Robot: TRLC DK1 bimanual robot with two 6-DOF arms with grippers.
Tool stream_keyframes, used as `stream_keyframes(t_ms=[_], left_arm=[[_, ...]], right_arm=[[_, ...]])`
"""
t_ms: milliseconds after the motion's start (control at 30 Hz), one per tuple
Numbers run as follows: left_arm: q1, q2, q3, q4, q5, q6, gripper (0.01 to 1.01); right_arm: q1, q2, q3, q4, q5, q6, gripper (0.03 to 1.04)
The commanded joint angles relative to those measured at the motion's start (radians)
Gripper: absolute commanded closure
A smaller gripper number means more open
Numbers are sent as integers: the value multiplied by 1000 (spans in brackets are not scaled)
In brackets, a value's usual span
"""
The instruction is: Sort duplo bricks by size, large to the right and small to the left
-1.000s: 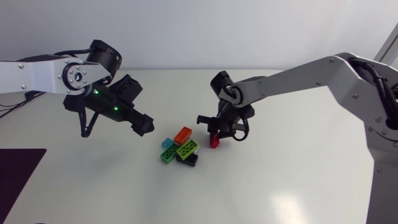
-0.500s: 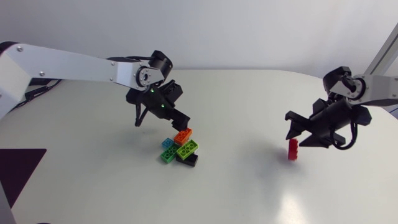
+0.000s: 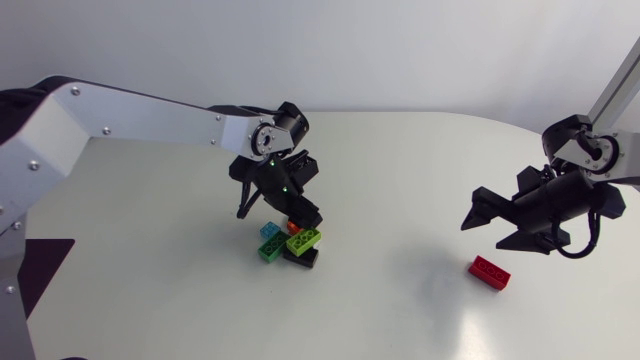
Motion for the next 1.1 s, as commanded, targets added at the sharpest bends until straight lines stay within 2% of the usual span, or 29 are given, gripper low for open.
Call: stream_keyframes(t_ms=[0,233,467,567,600,633,667,700,800,933,1067], left_arm=[[-5,21,18,-16,6,-16,751],[-43,-48,130,-21,8,-22,777],[-215,-2,162,-31,8,-22,777],[-267,20,171,-33,4,-21,748],[-269,27,179,-33,4,-15,700],[-263,30,183,-41,4,-5,510],[-249,30,185,-53,3,10,205],[-234,30,188,-70,1,31,31],[-174,32,220,-151,-22,125,39],[-95,84,300,-260,-144,243,43],[-69,150,367,-358,-160,304,49]], right_arm=[[0,-16,-37,-12,-9,-12,66],[-11,-38,-48,-12,-24,-15,66],[-22,-70,-71,-14,-52,-15,66],[-22,-73,-82,-14,-64,-17,66],[-22,-73,-85,-14,-66,-20,66],[-20,-75,-89,-14,-67,-25,66],[-20,-76,-94,-14,-67,-28,66],[-20,-78,-99,-12,-67,-32,66],[-17,-79,-105,-9,-67,-38,66],[-5,-81,-119,-2,-72,-38,66],[-2,-79,-139,20,-73,-37,66]])
